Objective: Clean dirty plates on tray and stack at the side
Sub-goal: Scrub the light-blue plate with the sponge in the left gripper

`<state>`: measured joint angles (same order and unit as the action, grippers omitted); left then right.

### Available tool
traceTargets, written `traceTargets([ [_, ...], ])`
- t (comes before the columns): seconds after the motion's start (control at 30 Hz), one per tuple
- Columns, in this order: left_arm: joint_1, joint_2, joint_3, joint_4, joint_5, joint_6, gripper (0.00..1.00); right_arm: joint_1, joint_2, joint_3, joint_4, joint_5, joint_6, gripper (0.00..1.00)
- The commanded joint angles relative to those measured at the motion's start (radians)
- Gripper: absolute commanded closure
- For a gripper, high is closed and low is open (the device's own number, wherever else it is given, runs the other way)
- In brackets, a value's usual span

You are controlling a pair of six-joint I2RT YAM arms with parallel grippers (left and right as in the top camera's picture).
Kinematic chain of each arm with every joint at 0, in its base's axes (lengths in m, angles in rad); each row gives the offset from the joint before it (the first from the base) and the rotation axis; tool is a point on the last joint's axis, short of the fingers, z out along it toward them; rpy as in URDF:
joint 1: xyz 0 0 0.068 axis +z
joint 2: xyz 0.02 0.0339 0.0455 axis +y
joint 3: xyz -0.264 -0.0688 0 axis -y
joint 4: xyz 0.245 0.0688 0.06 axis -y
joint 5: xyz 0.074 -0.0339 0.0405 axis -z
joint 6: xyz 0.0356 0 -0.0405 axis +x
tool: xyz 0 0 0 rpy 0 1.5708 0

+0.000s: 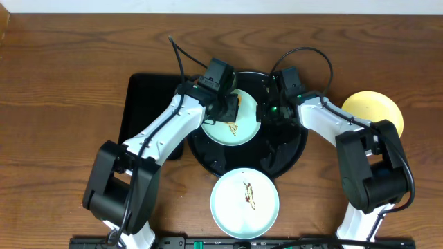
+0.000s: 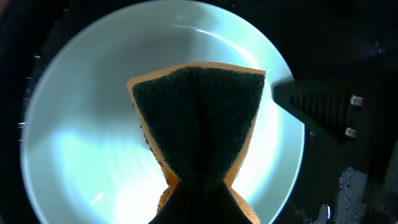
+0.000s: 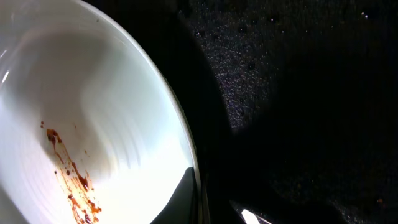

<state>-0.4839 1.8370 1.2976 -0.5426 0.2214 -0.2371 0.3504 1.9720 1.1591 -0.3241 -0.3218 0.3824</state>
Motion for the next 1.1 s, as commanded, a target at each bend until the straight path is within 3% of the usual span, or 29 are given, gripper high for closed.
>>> traceTargets([
  [0.0, -0.021, 0.045, -0.012, 0.003, 0.083, -0.011, 0.92, -0.013, 0.008, 0.005, -0.013, 0.037, 0.018, 0.99],
  [0.3, -0.092, 0.136, -0.013, 0.011, 0.097, -0.023, 0.92, -0.013, 0.008, 0.005, -0.018, 0.037, 0.018, 0.99],
  [0.5, -0.071, 0.161, -0.012, -0.010, -0.206, -0.058, 0.93, -0.013, 0.008, 0.005, -0.043, 0.045, 0.018, 0.99],
  [0.6, -0.020, 0.156, -0.011, -0.008, -0.279, -0.084, 0.92, -0.014, 0.008, 0.005, -0.075, 0.080, 0.018, 0.99],
  [0.8, 0.060, 0.156, -0.011, 0.042, -0.249, -0.083, 0.92, -0.012, 0.008, 0.005, -0.090, 0.089, 0.017, 0.99],
  [1.07, 0.078, 0.080, -0.005, 0.049, -0.045, -0.023, 0.93, -0.012, 0.008, 0.005, -0.104, 0.090, 0.017, 0.99],
])
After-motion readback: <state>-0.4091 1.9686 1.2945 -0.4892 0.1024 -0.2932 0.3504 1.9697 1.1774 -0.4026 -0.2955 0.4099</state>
